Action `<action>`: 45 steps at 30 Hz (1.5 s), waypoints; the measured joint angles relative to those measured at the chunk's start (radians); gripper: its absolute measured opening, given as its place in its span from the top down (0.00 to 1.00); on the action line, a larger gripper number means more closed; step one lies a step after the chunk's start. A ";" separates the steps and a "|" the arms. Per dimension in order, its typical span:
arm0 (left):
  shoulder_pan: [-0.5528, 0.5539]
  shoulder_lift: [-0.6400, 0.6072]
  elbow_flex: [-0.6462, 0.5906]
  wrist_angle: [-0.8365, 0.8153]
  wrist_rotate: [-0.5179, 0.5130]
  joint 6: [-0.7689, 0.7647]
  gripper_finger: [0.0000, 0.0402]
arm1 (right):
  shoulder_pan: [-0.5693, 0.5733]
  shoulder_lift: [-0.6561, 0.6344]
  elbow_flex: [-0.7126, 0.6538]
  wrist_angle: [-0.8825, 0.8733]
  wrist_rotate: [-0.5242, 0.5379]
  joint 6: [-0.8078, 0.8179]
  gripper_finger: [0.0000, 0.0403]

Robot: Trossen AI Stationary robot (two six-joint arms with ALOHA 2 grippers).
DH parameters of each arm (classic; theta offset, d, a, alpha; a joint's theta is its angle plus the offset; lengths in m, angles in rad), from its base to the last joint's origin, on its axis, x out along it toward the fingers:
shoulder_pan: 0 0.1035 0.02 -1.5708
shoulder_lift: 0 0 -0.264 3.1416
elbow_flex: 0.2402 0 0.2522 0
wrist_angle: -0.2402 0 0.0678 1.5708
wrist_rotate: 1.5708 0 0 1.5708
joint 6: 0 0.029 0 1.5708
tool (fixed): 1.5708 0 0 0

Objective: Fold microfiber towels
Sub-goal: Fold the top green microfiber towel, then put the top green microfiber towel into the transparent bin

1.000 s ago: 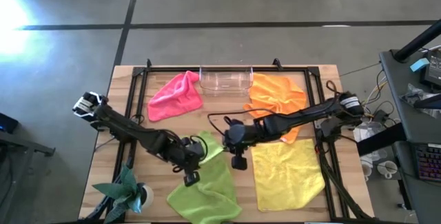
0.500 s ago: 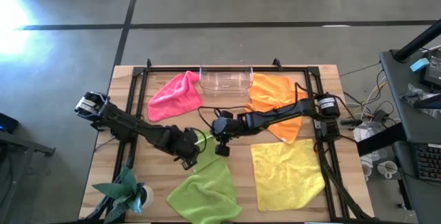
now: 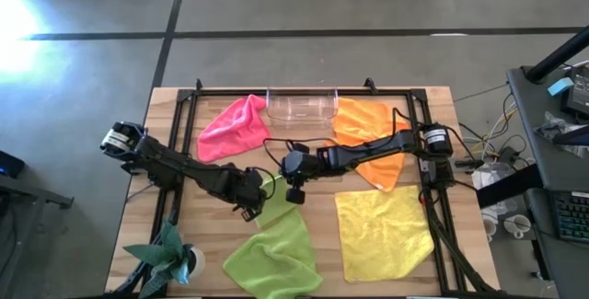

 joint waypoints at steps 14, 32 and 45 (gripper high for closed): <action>0.004 0.000 0.001 -0.004 -0.015 0.062 0.70 | -0.013 -0.041 -0.001 -0.041 0.003 0.020 0.61; -0.175 0.048 0.063 0.206 -0.084 0.098 0.57 | -0.008 -0.248 -0.036 -0.378 -0.238 -0.226 0.59; -0.231 0.258 0.122 0.230 -0.092 0.097 0.57 | 0.080 -0.111 -0.063 -0.221 -0.320 -0.516 0.59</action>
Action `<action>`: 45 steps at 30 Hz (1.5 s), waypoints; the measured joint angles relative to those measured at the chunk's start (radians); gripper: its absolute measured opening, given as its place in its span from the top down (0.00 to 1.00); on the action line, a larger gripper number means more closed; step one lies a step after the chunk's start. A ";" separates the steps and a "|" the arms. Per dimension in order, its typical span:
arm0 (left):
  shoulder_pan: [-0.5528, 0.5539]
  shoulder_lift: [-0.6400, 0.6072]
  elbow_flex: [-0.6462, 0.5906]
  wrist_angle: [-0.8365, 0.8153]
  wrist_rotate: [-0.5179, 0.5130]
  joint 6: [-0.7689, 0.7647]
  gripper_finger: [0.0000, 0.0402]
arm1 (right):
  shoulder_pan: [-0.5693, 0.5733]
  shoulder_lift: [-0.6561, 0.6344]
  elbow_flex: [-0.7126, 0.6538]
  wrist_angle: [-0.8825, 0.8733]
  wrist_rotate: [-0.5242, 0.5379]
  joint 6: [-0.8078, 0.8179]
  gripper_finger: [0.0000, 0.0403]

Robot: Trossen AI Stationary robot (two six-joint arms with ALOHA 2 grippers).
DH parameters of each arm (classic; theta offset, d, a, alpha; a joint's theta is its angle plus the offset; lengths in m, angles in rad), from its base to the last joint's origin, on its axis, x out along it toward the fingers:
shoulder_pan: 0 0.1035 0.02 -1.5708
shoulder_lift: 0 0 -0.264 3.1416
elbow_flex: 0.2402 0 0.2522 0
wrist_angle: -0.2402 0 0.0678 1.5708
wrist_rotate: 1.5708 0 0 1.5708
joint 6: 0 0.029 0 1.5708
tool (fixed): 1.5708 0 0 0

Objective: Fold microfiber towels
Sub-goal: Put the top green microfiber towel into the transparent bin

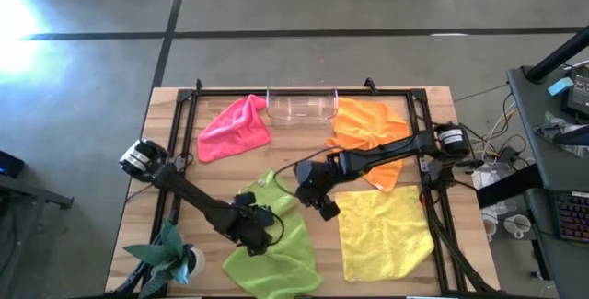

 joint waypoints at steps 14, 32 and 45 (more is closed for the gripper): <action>0.004 0.091 0.002 -0.013 0.001 -0.002 0.57 | 0.013 0.118 0.000 0.194 0.034 -0.063 0.59; 0.034 0.086 -0.004 -0.023 -0.017 0.037 0.98 | 0.013 0.238 0.041 0.206 0.184 -0.032 0.62; 0.090 0.016 -0.010 -0.019 0.016 0.131 0.97 | -0.004 0.206 0.040 0.160 0.233 0.075 0.97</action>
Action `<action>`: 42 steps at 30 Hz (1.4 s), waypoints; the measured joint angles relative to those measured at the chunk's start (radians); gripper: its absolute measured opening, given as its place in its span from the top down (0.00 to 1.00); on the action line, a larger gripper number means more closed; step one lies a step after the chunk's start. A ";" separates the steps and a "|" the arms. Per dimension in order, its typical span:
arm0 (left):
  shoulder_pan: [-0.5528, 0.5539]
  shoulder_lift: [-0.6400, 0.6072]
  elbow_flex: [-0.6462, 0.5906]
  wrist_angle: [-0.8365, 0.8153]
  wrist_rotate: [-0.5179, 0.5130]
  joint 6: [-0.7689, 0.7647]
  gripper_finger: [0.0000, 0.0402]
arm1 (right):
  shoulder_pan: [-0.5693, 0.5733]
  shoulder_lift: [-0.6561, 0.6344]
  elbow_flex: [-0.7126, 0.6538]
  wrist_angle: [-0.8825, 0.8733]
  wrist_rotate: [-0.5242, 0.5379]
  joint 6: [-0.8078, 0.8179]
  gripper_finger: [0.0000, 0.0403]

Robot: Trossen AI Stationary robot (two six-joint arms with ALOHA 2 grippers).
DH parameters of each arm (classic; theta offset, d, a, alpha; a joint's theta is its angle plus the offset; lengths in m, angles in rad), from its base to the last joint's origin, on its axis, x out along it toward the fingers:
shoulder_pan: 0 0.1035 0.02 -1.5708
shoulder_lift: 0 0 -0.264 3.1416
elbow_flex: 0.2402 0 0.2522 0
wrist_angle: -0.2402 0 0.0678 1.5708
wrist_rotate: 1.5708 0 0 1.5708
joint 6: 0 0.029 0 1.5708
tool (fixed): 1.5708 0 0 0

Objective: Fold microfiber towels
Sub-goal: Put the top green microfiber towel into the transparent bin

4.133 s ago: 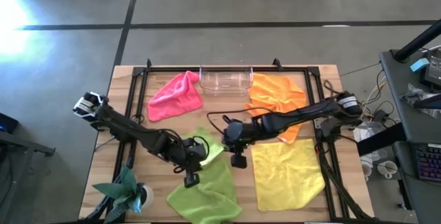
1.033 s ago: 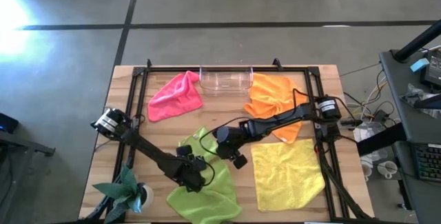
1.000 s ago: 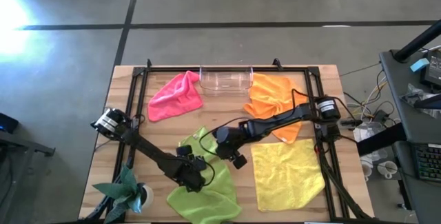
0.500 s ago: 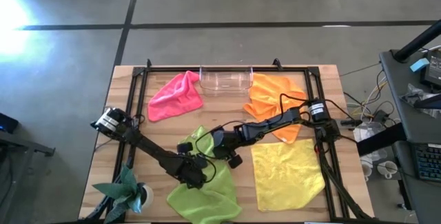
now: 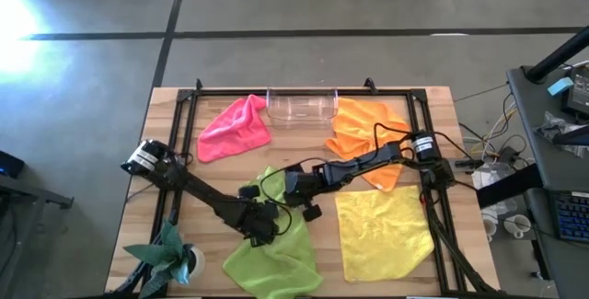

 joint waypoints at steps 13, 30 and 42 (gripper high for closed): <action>0.132 -0.239 0.033 0.000 0.055 0.231 0.97 | 0.003 -0.259 0.000 -0.213 0.000 0.257 0.98; 0.513 -0.277 0.050 0.092 -0.017 0.479 0.97 | -0.094 -0.408 0.000 -0.354 0.349 0.601 0.98; 0.734 -0.264 0.041 0.230 0.018 0.664 0.97 | -0.285 -0.356 0.000 -0.352 0.394 0.690 0.98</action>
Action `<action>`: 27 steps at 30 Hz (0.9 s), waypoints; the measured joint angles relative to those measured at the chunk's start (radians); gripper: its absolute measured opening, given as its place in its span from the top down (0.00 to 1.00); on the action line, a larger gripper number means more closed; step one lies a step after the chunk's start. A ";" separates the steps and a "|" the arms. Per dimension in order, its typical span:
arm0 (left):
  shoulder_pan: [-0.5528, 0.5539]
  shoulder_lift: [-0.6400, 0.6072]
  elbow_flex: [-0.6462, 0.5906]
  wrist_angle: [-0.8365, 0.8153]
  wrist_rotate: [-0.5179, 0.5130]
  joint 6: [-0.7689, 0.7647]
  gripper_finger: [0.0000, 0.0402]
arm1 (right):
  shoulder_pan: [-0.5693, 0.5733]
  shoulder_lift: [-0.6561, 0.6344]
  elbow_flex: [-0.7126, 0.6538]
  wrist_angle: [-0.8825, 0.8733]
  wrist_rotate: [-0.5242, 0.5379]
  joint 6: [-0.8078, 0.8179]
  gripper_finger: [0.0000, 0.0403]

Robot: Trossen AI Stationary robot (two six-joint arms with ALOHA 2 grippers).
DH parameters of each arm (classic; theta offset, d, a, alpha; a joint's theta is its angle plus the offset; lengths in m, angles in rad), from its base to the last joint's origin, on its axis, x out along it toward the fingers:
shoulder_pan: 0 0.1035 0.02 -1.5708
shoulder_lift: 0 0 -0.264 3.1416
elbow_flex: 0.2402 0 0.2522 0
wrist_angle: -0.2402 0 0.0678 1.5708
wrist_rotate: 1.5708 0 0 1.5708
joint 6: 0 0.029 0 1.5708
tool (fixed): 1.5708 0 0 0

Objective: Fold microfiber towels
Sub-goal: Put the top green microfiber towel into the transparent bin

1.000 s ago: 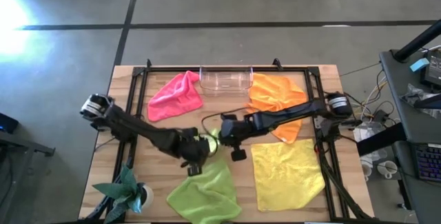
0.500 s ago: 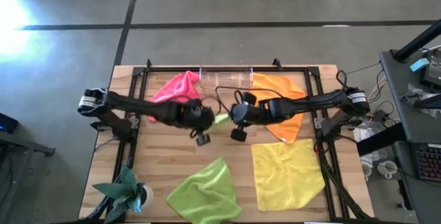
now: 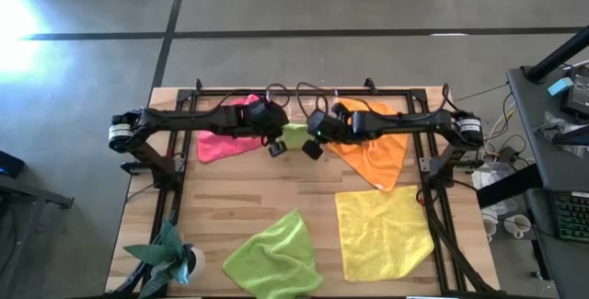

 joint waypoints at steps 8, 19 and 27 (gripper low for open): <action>0.084 0.070 0.006 0.135 0.034 0.027 0.97 | -0.134 0.042 0.000 0.015 -0.005 -0.015 0.98; 0.162 0.123 0.035 0.221 0.007 0.026 0.97 | -0.261 0.057 0.001 0.134 -0.084 -0.162 0.98; 0.245 0.166 0.035 0.268 0.032 0.024 0.97 | -0.325 0.085 0.001 0.207 -0.132 -0.258 0.98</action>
